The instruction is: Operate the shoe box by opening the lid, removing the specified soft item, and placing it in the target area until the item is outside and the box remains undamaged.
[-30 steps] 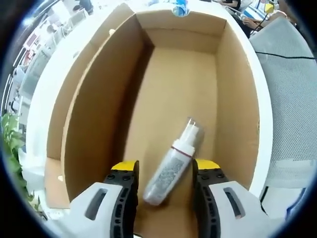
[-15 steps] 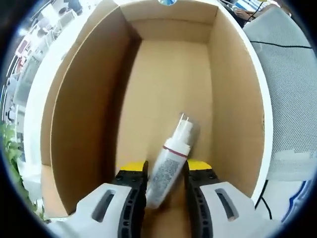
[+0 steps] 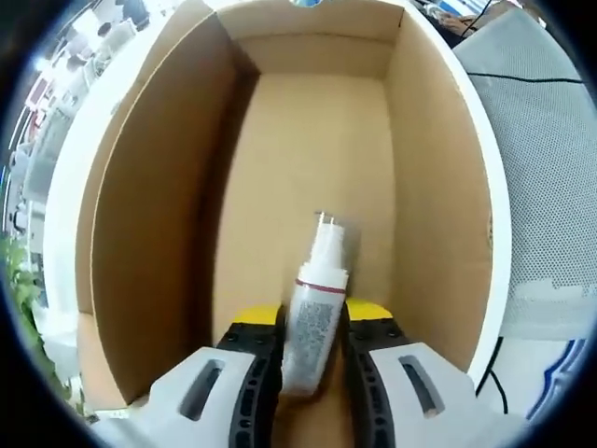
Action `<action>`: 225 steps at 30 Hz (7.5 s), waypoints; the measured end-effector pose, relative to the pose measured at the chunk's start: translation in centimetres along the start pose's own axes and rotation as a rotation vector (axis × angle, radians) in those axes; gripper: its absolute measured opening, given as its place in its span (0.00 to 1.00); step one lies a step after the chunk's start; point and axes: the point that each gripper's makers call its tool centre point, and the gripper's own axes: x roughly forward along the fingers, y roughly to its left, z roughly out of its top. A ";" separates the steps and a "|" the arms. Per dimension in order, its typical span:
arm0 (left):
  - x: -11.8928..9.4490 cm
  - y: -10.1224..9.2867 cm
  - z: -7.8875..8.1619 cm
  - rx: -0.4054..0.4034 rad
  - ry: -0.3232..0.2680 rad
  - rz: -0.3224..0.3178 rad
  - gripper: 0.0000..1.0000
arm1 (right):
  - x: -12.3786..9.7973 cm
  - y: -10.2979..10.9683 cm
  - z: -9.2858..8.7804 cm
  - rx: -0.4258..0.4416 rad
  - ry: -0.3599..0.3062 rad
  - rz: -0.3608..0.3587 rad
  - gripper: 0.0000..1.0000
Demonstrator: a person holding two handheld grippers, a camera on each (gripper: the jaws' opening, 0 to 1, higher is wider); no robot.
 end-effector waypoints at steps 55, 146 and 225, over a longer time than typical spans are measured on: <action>-10.1 -1.3 8.0 -0.157 -0.291 0.153 0.20 | 0.3 3.4 3.5 -0.079 -0.110 0.147 0.71; -13.9 -15.6 19.8 0.335 -0.654 -0.209 0.20 | -0.2 13.5 7.3 -0.271 -0.234 0.518 0.22; -13.1 -13.7 21.3 0.206 -0.724 -0.140 0.42 | 0.2 12.5 7.6 -0.469 -0.153 0.463 0.14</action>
